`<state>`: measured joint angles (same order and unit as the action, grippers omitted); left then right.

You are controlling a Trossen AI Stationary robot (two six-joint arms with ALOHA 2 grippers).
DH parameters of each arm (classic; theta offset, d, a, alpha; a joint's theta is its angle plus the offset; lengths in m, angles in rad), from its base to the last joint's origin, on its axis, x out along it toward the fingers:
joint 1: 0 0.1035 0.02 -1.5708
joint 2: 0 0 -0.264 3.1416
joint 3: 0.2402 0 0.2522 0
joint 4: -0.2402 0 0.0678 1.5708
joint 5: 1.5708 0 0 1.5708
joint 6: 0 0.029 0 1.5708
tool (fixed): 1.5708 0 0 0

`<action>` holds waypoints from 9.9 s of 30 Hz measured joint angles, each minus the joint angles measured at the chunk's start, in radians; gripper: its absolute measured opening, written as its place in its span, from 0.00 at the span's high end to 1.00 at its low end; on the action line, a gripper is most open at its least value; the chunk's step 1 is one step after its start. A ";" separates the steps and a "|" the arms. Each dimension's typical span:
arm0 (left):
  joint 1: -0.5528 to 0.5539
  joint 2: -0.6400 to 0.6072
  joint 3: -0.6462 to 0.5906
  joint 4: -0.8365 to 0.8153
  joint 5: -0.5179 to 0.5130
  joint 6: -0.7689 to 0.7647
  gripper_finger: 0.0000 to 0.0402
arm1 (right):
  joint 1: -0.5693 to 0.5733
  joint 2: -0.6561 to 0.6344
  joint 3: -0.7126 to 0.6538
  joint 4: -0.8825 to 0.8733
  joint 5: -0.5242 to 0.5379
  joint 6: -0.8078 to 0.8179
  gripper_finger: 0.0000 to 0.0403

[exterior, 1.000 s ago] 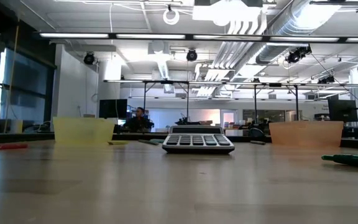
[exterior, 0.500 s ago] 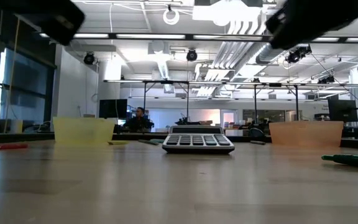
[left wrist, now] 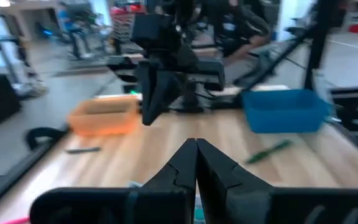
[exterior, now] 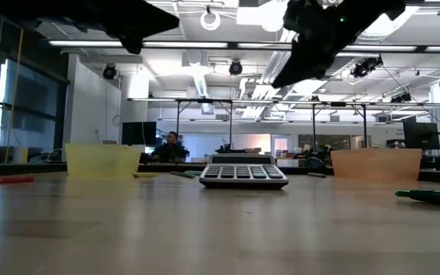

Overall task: Sort crayons/erasers/pens/pencils in bins
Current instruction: Put the gray crayon into the yellow bin, then put the pink colored pencil into the transparent bin

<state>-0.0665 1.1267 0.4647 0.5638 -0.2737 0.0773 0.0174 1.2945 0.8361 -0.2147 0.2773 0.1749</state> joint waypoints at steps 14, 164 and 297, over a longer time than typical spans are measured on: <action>0.361 0.001 -0.010 0.102 0.270 0.015 1.00 | -0.316 0.002 0.077 -0.149 -0.098 -0.024 1.00; 0.531 0.001 -0.220 0.418 0.513 -0.412 0.75 | -0.116 0.336 0.091 0.665 -0.126 -0.107 0.96; 0.844 0.020 0.253 -0.836 0.056 -0.054 0.99 | -0.137 0.146 -0.034 0.419 -0.176 -0.360 1.00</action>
<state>0.7771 1.1464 0.7174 -0.2722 -0.2179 0.0233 -0.1199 1.4403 0.8024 0.2041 0.1009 -0.1853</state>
